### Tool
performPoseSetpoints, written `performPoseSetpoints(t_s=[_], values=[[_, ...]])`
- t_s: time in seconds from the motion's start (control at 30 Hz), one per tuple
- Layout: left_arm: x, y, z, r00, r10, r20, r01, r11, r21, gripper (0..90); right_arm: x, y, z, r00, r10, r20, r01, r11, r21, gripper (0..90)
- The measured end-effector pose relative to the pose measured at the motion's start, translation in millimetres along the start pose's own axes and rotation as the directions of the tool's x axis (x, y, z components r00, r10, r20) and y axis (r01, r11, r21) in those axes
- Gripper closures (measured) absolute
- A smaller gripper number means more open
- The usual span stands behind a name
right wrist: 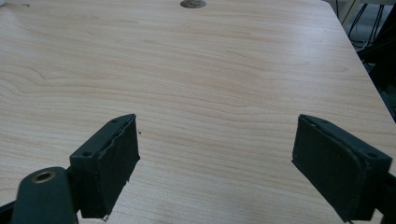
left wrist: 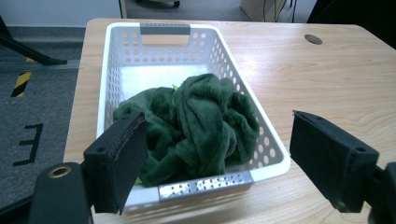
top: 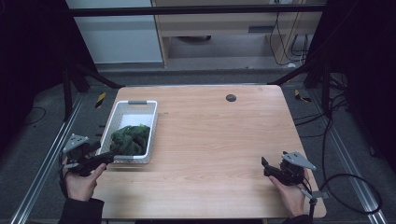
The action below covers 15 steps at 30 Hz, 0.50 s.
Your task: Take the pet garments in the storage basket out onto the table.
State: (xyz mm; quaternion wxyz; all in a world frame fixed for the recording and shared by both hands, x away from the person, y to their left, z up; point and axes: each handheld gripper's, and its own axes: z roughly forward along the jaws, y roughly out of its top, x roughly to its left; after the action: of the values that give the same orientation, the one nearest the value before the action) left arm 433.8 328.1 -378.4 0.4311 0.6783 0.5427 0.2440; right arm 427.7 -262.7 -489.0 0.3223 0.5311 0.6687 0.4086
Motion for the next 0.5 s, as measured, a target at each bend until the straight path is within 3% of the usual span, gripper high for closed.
performPoseSetpoints(t_s=[0.5], values=[[-3.5, 22.8, 20.3, 0.9992, 0.036, 0.014, -0.037, 0.9966, 0.073, 18.4, 0.2, 0.3, 0.8, 0.9999, 0.005, -0.012, -0.005, 1.0, 0.01, 14.0]])
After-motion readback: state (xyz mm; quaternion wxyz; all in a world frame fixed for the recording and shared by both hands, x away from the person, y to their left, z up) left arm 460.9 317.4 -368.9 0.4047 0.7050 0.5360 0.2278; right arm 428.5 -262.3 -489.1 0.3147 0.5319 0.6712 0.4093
